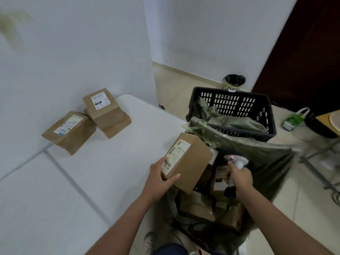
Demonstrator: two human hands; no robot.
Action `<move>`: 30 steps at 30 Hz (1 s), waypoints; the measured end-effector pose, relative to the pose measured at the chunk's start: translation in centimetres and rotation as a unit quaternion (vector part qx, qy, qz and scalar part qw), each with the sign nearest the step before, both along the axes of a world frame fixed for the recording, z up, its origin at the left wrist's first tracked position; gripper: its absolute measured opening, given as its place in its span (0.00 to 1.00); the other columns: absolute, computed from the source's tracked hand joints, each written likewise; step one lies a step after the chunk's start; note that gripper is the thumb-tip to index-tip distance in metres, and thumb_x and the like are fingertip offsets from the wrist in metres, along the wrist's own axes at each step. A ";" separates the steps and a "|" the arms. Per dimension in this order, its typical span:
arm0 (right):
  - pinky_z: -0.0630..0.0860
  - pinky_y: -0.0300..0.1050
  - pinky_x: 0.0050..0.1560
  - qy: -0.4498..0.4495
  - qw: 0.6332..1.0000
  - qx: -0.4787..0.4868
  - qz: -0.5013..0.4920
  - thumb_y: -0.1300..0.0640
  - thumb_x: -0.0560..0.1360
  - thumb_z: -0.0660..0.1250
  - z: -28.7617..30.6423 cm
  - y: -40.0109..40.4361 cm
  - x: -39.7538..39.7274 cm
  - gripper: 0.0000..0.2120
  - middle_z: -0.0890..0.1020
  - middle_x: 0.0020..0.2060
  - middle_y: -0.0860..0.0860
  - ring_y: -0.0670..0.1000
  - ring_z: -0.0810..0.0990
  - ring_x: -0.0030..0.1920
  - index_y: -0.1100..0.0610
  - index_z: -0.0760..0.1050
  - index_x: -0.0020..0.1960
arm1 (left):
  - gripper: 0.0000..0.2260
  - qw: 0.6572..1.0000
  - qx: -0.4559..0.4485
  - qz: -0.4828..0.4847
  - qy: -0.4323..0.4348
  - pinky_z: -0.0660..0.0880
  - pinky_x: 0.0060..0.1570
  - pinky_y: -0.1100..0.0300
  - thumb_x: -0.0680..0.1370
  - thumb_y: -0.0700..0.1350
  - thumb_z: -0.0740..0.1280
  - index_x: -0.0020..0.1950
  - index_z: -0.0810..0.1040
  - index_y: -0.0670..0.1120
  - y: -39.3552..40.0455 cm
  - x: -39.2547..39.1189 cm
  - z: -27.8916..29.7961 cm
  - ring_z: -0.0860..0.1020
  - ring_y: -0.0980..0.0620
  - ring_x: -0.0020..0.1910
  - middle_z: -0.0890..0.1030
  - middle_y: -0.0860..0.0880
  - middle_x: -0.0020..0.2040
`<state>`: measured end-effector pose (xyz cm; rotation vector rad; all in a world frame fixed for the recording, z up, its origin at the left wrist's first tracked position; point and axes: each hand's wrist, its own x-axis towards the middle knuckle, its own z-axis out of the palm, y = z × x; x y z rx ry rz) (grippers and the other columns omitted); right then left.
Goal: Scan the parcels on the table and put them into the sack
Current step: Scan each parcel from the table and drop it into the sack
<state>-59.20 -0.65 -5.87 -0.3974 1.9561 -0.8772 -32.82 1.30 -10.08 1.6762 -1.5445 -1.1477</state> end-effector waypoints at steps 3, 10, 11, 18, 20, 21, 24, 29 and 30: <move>0.77 0.48 0.39 0.009 1.000 0.021 -0.012 0.48 0.80 0.65 -0.6 1.7 -3.0 0.17 0.78 0.38 0.57 0.55 0.78 0.36 0.63 0.71 0.56 | 0.39 0.998 0.023 -0.050 -0.038 0.72 0.64 0.58 0.69 0.65 0.73 0.74 0.57 0.62 0.2 -4.2 -1.1 0.66 0.56 0.66 0.61 0.56 0.67; 0.76 0.52 0.48 -0.045 0.991 0.117 0.034 0.45 0.78 0.66 -1.9 4.7 -7.3 0.20 0.77 0.38 0.58 0.57 0.76 0.38 0.64 0.71 0.52 | 0.41 0.973 0.049 -0.113 -0.193 0.61 0.73 0.53 0.71 0.60 0.74 0.77 0.56 0.55 1.5 -10.1 -5.1 0.58 0.46 0.74 0.52 0.48 0.74; 0.75 0.50 0.43 -0.056 0.989 0.124 0.050 0.44 0.78 0.66 -2.0 5.0 -7.6 0.21 0.78 0.37 0.58 0.56 0.77 0.37 0.64 0.73 0.51 | 0.41 0.973 0.051 -0.122 -0.191 0.61 0.73 0.54 0.71 0.59 0.74 0.77 0.56 0.55 1.5 -10.5 -5.4 0.57 0.46 0.74 0.51 0.48 0.74; 0.77 0.45 0.38 -0.023 0.964 0.144 0.223 0.43 0.78 0.66 -3.0 6.6 -9.5 0.23 0.81 0.34 0.59 0.56 0.80 0.35 0.64 0.78 0.44 | 0.37 0.946 0.069 -0.160 -0.273 0.62 0.71 0.56 0.75 0.41 0.70 0.80 0.55 0.52 -1.2 -9.7 -7.7 0.59 0.45 0.76 0.45 0.49 0.80; 0.78 0.46 0.39 -0.001 0.965 0.132 0.225 0.43 0.78 0.66 -3.5 6.9 -10.0 0.23 0.81 0.32 0.58 0.56 0.81 0.34 0.64 0.78 0.40 | 0.36 0.929 0.123 -0.165 -0.309 0.64 0.71 0.55 0.77 0.39 0.67 0.80 0.53 0.52 -1.4 -9.8 -8.0 0.60 0.44 0.76 0.43 0.49 0.81; 0.78 0.45 0.38 0.010 0.966 0.127 0.224 0.43 0.78 0.66 -3.7 6.9 -10.4 0.24 0.81 0.30 0.58 0.55 0.81 0.32 0.64 0.78 0.39 | 0.36 0.921 0.152 -0.170 -0.317 0.64 0.71 0.54 0.78 0.40 0.66 0.80 0.52 0.53 -1.4 -10.0 -8.1 0.60 0.45 0.76 0.42 0.50 0.81; 0.78 0.43 0.37 0.029 0.966 0.108 0.232 0.43 0.78 0.66 -3.6 6.3 -10.8 0.23 0.81 0.28 0.56 0.53 0.80 0.30 0.63 0.78 0.37 | 0.34 0.912 0.190 -0.191 -0.309 0.59 0.74 0.53 0.79 0.42 0.65 0.81 0.51 0.52 -1.1 -10.7 -8.5 0.57 0.44 0.78 0.41 0.51 0.81; 0.74 0.39 0.32 0.050 0.961 0.059 0.264 0.45 0.79 0.64 -2.9 4.4 -9.7 0.19 0.82 0.31 0.54 0.49 0.80 0.30 0.62 0.78 0.45 | 0.32 0.915 0.188 -0.194 -0.299 0.58 0.75 0.52 0.80 0.43 0.64 0.80 0.53 0.51 -0.9 -10.6 -8.4 0.54 0.45 0.79 0.41 0.52 0.81; 0.75 0.40 0.34 0.057 0.958 0.051 0.278 0.44 0.79 0.64 -2.7 3.7 -9.1 0.20 0.83 0.33 0.55 0.50 0.81 0.31 0.62 0.79 0.46 | 0.31 0.918 0.183 -0.194 -0.295 0.58 0.75 0.53 0.80 0.44 0.64 0.80 0.55 0.51 -1.1 -10.4 -8.2 0.54 0.45 0.79 0.42 0.52 0.81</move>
